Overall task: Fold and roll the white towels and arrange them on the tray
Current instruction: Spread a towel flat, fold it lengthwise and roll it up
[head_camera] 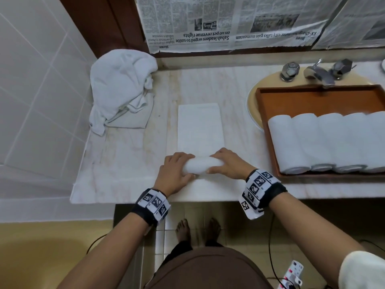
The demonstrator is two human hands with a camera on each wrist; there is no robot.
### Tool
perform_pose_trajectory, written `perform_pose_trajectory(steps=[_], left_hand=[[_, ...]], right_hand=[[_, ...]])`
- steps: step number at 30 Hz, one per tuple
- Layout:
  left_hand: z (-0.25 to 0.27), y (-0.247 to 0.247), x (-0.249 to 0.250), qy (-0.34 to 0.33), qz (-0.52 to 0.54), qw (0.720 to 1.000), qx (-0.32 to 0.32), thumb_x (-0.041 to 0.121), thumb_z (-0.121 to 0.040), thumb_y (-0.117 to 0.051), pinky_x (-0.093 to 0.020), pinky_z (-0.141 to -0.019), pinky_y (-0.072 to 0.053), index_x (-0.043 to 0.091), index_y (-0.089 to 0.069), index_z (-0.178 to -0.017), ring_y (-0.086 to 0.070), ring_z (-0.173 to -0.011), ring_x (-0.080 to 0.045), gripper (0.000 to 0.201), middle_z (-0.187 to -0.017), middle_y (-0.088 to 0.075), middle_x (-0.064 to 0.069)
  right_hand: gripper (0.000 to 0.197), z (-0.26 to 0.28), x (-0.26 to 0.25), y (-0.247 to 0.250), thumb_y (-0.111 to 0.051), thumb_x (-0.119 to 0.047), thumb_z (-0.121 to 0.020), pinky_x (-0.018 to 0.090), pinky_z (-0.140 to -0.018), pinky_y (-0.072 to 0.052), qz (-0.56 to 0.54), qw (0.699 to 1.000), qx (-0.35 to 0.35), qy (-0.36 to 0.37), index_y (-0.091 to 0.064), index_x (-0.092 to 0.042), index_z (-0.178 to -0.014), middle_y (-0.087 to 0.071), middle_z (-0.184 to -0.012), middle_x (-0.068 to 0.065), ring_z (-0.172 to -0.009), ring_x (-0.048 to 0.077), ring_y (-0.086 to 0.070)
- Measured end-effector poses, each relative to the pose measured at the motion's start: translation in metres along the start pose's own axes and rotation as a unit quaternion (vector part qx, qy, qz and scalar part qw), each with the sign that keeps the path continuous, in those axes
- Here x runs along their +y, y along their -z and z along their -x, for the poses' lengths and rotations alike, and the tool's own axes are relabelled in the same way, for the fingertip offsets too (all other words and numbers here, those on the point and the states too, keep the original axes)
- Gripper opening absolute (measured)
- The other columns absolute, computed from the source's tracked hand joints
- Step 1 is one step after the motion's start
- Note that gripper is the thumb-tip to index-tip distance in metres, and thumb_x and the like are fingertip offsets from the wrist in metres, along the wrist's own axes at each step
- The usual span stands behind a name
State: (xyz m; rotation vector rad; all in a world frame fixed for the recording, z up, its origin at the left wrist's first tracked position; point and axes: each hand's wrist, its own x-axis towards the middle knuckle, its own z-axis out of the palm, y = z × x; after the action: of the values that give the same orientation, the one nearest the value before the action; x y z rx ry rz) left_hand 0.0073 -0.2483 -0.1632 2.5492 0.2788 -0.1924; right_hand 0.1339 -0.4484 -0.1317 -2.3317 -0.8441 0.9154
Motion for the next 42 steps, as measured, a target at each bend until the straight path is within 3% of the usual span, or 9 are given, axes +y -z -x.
perform_pose_trajectory(steps=[6,8,13,18,24,28,32,37,42], left_hand=[[-0.031,0.033,-0.001,0.057,0.117,0.988,-0.085,0.058,-0.073,-0.077,-0.027,-0.094,-0.038,0.032,-0.059,-0.130,-0.053,-0.116,-0.016,0.065,-0.125,-0.056,0.004],[-0.029,0.032,0.002,0.050,0.121,0.988,-0.082,0.063,-0.069,-0.071,-0.027,-0.093,-0.037,0.029,-0.060,-0.130,-0.052,-0.115,-0.017,0.070,-0.121,-0.054,0.003],[-0.011,0.009,0.001,0.027,0.026,0.999,0.011,0.064,-0.086,-0.060,-0.044,-0.100,-0.042,0.032,-0.042,-0.145,-0.031,-0.131,-0.023,0.069,-0.147,-0.033,0.008],[-0.011,0.009,0.001,0.027,0.056,0.998,0.023,0.067,-0.088,-0.052,-0.045,-0.103,-0.043,0.033,-0.043,-0.145,-0.040,-0.129,-0.023,0.067,-0.142,-0.047,0.003],[-0.026,0.028,0.002,0.063,0.154,0.985,-0.033,0.060,-0.085,-0.067,-0.015,-0.075,-0.045,0.026,-0.062,-0.118,-0.061,-0.098,-0.012,0.048,-0.108,-0.066,0.006],[-0.027,0.026,0.005,0.099,0.177,0.979,-0.037,0.065,-0.085,-0.063,-0.024,-0.082,-0.046,0.030,-0.061,-0.119,-0.061,-0.104,-0.014,0.048,-0.112,-0.065,0.006],[-0.017,0.015,0.009,0.065,0.123,0.990,0.008,0.062,-0.087,-0.063,-0.039,-0.106,-0.041,0.037,-0.044,-0.144,-0.044,-0.129,-0.023,0.064,-0.143,-0.045,0.000],[0.004,0.003,0.017,0.022,-0.040,0.998,0.031,0.059,-0.084,-0.066,-0.046,-0.095,-0.049,0.044,-0.032,-0.147,-0.037,-0.129,-0.026,0.073,-0.150,-0.028,0.004],[-0.009,0.016,0.004,0.065,0.062,0.994,-0.065,0.064,-0.074,-0.074,-0.041,-0.102,-0.044,0.047,-0.043,-0.141,-0.045,-0.128,-0.018,0.076,-0.141,-0.043,0.006]], right_hand=[[0.055,0.011,0.018,-0.024,-0.062,-0.040,-0.094,0.025,-0.101,-0.034,0.061,0.979,0.184,0.067,-0.048,-0.012,-0.140,-0.044,-0.139,0.007,-0.126,0.023,-0.042],[0.060,0.010,0.021,-0.025,-0.064,-0.042,-0.093,0.025,-0.101,-0.034,0.078,0.980,0.166,0.070,-0.046,-0.014,-0.142,-0.043,-0.140,0.006,-0.128,0.022,-0.040],[0.055,-0.009,0.017,0.002,-0.069,-0.051,-0.085,0.025,-0.093,-0.034,-0.020,0.996,0.085,0.004,-0.056,-0.022,-0.130,-0.054,-0.126,-0.001,-0.114,0.017,-0.049],[0.048,-0.009,0.014,0.012,-0.064,-0.054,-0.088,0.026,-0.090,-0.038,-0.070,0.996,0.041,-0.021,-0.061,-0.021,-0.124,-0.061,-0.122,-0.002,-0.112,0.016,-0.055],[0.052,0.010,0.015,-0.016,-0.045,-0.042,-0.102,0.035,-0.110,-0.034,0.038,0.987,0.157,0.024,-0.040,-0.017,-0.147,-0.045,-0.145,0.008,-0.132,0.026,-0.040],[0.068,0.015,0.021,-0.028,-0.062,-0.040,-0.092,0.042,-0.108,-0.039,0.138,0.975,0.165,0.054,-0.032,-0.021,-0.151,-0.035,-0.150,0.008,-0.137,0.027,-0.029],[0.061,0.004,0.020,-0.016,-0.064,-0.035,-0.093,0.038,-0.108,-0.035,0.063,0.989,0.124,0.039,-0.040,-0.023,-0.147,-0.043,-0.141,0.005,-0.127,0.024,-0.036],[0.058,-0.006,0.010,0.013,-0.071,-0.045,-0.086,0.032,-0.099,-0.035,-0.002,1.000,0.004,-0.018,-0.052,-0.026,-0.138,-0.055,-0.132,0.002,-0.122,0.022,-0.047],[0.058,0.008,0.010,0.001,-0.058,-0.055,-0.092,0.031,-0.100,-0.037,-0.020,0.999,0.021,-0.038,-0.047,-0.024,-0.140,-0.051,-0.137,0.001,-0.126,0.021,-0.047]])
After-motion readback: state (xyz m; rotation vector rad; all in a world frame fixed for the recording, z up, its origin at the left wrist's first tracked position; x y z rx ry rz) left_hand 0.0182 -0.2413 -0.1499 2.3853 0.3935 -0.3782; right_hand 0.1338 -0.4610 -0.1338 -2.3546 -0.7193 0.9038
